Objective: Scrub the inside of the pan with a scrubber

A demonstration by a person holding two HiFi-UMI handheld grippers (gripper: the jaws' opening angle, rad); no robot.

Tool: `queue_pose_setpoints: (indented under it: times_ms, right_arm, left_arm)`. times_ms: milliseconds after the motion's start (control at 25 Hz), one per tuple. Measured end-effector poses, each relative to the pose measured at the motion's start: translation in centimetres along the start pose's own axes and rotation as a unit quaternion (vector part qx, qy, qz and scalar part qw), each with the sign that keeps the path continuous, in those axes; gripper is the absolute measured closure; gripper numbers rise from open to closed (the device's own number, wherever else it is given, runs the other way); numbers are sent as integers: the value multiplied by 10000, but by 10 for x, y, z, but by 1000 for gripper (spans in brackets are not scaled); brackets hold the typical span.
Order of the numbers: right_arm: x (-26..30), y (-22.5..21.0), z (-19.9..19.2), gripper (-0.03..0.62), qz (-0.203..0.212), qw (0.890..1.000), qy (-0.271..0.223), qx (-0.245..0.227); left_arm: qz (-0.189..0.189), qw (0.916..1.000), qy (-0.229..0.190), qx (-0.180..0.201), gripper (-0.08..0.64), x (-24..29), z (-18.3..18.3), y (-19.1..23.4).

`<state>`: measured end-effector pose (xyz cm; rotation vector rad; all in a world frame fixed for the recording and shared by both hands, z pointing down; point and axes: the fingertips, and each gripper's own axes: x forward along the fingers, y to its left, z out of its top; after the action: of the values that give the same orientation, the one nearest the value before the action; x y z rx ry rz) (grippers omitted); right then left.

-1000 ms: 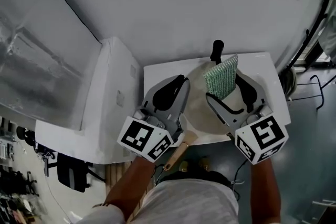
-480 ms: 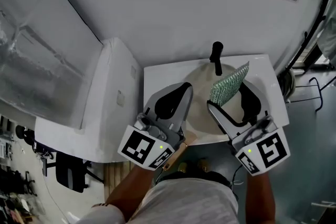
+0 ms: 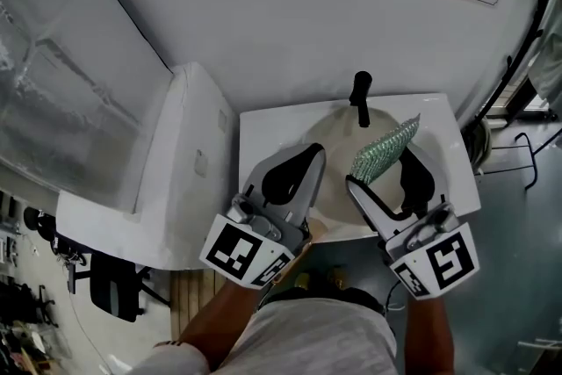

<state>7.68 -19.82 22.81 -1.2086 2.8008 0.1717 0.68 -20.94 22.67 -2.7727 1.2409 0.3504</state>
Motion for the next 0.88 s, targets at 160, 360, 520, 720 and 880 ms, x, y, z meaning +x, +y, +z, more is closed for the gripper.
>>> queue_pose_setpoints:
  times_ms: [160, 360, 520, 720, 880]
  right_arm:
    - [-1, 0, -2, 253, -31, 10000, 12, 22]
    - [-1, 1, -4, 253, -42, 10000, 31, 9]
    - [0, 2, -6, 253, -42, 10000, 45, 13]
    - [-1, 3, -7, 253, -39, 10000, 70, 29]
    - [-2, 3, -6, 253, -49, 10000, 73, 33]
  left_arm:
    - [6, 10000, -11, 11, 545, -2, 0, -1]
    - [24, 10000, -4, 28, 545, -2, 0, -2]
    - [23, 10000, 6, 18, 545, -2, -1, -2]
    - [17, 10000, 25, 11, 545, -2, -3, -3]
    - [-3, 10000, 21, 21, 545, -2, -2, -5]
